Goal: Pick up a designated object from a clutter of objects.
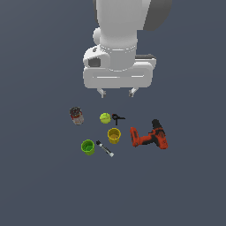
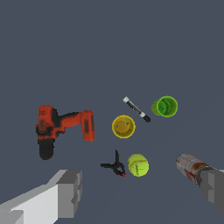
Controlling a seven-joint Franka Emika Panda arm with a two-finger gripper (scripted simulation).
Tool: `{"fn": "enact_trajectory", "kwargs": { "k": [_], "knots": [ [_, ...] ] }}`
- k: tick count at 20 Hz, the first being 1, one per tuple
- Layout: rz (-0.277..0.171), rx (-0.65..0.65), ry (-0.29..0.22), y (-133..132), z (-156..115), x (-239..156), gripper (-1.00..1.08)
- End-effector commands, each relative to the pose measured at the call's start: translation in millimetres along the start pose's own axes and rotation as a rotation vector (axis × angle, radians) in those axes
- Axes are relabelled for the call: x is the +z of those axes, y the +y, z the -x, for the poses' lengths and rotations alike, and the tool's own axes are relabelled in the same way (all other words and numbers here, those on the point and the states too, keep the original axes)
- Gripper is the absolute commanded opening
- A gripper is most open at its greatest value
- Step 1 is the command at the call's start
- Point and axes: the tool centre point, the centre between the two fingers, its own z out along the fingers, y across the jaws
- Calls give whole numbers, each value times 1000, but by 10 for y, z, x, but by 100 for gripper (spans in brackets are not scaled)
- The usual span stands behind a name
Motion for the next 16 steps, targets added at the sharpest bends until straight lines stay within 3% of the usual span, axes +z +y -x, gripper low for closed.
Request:
{"fn": "enact_trajectory", "kwargs": {
  "k": [1, 9, 16],
  "knots": [
    [-4, 0, 2, -34, -3, -33, 100],
    [-4, -4, 0, 142, 10, 118, 100],
    [-7, -15, -2, 596, 92, 504, 100]
  ]
}}
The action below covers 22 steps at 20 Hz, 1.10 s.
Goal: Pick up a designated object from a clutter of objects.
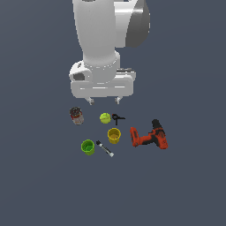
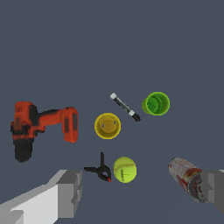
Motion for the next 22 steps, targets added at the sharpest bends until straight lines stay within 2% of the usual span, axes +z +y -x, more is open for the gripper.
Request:
{"fn": "enact_trajectory", "kwargs": {
  "k": [1, 6, 13, 17, 22],
  "knots": [
    [-1, -4, -2, 206, 56, 172, 100],
    [1, -16, -5, 714, 264, 598, 100],
    [9, -31, -12, 1374, 719, 1163, 100],
    [14, -37, -17, 1615, 954, 1376, 100],
    [20, -42, -21, 1795, 1165, 1542, 100]
  ]
}}
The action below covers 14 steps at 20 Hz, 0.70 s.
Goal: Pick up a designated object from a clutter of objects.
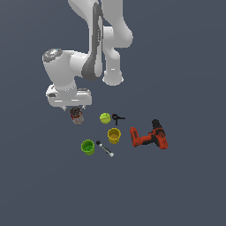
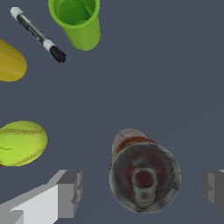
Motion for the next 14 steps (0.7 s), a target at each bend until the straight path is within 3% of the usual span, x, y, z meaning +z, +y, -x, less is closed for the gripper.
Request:
{"fn": "enact_trajectory", "kwargs": {
  "k": [1, 14],
  "knots": [
    [3, -4, -1, 65, 87, 68, 100],
    [4, -4, -3, 106, 153, 249, 100]
  ]
}}
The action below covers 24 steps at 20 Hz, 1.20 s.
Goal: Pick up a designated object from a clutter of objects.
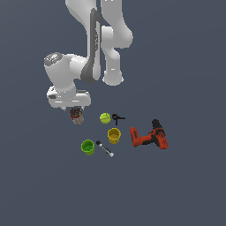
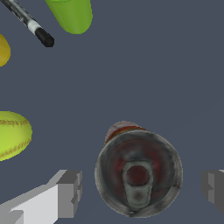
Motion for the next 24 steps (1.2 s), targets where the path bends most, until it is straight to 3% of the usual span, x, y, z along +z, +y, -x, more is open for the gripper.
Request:
{"fn": "enact_trajectory", "kwargs": {
  "k": [1, 12, 13, 24],
  "knots": [
    [1, 0, -1, -1, 8, 91, 100],
    [1, -1, -1, 5, 17, 413, 100],
    [1, -1, -1, 5, 17, 413, -100],
    [1, 0, 0, 11, 19, 400, -100]
  ]
}}
